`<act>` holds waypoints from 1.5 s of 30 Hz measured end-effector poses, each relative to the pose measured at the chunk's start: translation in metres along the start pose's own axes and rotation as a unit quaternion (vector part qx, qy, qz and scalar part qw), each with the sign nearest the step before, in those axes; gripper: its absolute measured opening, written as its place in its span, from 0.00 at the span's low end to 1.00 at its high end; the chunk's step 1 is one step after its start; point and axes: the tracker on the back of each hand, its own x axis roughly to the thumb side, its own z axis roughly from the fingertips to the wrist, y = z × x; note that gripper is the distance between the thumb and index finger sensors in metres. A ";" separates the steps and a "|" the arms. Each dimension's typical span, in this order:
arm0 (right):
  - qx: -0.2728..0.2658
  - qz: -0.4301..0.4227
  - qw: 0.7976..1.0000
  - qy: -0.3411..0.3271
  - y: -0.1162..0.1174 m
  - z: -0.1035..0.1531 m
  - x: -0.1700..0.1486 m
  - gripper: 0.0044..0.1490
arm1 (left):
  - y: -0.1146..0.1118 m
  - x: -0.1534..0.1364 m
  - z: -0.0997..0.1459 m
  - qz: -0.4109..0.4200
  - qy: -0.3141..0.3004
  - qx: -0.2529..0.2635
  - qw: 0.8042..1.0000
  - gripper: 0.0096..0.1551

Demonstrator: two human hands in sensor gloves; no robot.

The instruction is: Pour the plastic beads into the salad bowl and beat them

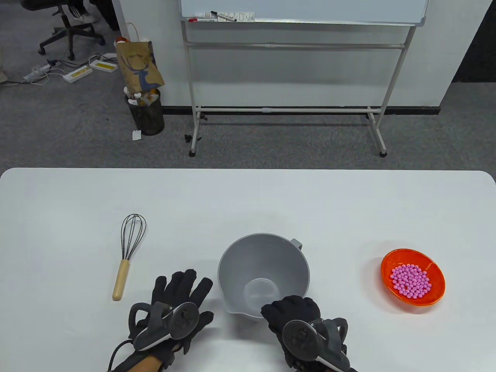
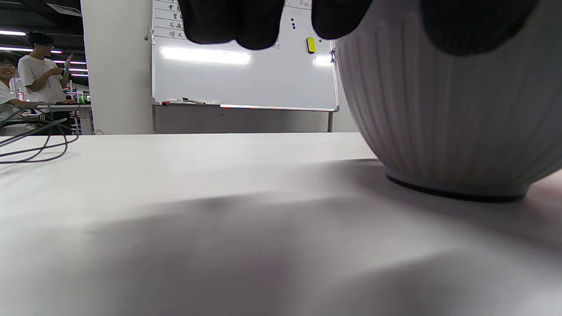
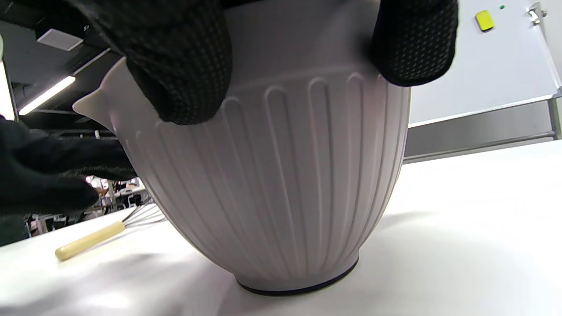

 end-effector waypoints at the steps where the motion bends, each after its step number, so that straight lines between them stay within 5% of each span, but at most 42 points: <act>1: -0.007 0.001 1.000 0.002 0.000 0.001 0.000 0.27 | 0.000 0.000 0.000 0.000 0.000 0.000 1.000 0.44; 19: -0.012 -0.053 0.998 0.009 -0.019 0.005 -0.011 0.38 | -0.001 0.000 0.000 0.002 -0.001 -0.002 1.000 0.44; 24: -0.073 -0.085 0.992 0.065 -0.050 0.008 -0.037 0.42 | -0.001 0.000 0.000 0.001 0.000 -0.003 1.000 0.44; 28: -0.114 -0.069 0.973 0.191 -0.073 0.011 -0.083 0.43 | -0.001 0.000 -0.001 0.004 0.001 -0.002 1.000 0.44; 32: -0.100 -0.061 0.932 0.344 -0.082 0.014 -0.145 0.46 | 0.000 -0.003 -0.001 0.006 0.005 -0.001 1.000 0.44; 38: -0.132 -0.042 0.804 0.579 -0.091 0.034 -0.242 0.47 | 0.000 -0.006 -0.001 0.002 0.009 0.000 1.000 0.44; 43: -0.105 -0.056 0.728 0.675 -0.081 0.056 -0.285 0.49 | 0.001 -0.008 -0.001 0.003 0.015 0.002 1.000 0.44; 45: -0.086 -0.064 0.713 0.693 -0.072 0.062 -0.297 0.50 | 0.001 -0.010 -0.002 0.005 0.018 0.003 1.000 0.44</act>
